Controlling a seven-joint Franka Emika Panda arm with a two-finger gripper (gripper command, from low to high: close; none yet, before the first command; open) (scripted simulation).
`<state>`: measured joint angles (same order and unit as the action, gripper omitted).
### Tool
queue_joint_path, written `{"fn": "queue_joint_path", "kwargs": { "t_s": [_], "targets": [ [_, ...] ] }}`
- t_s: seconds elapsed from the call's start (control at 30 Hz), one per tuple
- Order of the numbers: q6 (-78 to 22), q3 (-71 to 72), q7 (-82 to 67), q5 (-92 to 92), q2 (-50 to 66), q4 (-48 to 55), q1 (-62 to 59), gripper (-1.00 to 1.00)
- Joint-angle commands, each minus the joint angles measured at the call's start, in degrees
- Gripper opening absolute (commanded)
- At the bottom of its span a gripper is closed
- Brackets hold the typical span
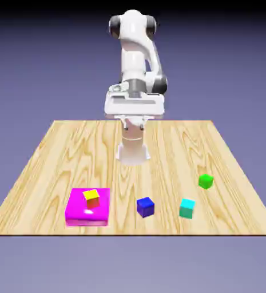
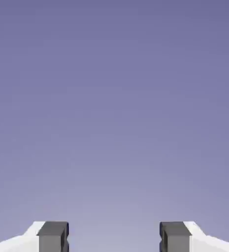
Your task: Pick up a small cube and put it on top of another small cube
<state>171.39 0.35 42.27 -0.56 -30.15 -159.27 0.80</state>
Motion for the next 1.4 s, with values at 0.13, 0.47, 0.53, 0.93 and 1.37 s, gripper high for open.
{"fn": "queue_joint_path", "kwargs": {
  "t_s": [0.13, 0.47, 0.53, 0.93, 1.37],
  "targets": [
    [-10.9, 1.4, -0.8, -2.3, 10.4, 7.2, 0.4, 0.00],
    [-32.6, 4.3, -2.3, -6.9, 31.1, 21.5, 1.3, 0.00],
    [-37.0, 4.9, -2.6, -7.8, 35.3, 24.3, 1.5, 0.00],
    [-55.8, 7.4, -3.6, -12.9, 57.0, 37.3, 2.4, 0.00],
    [-67.8, -1.3, -2.4, -4.8, 54.7, 46.7, -3.0, -1.00]
  ]
}}
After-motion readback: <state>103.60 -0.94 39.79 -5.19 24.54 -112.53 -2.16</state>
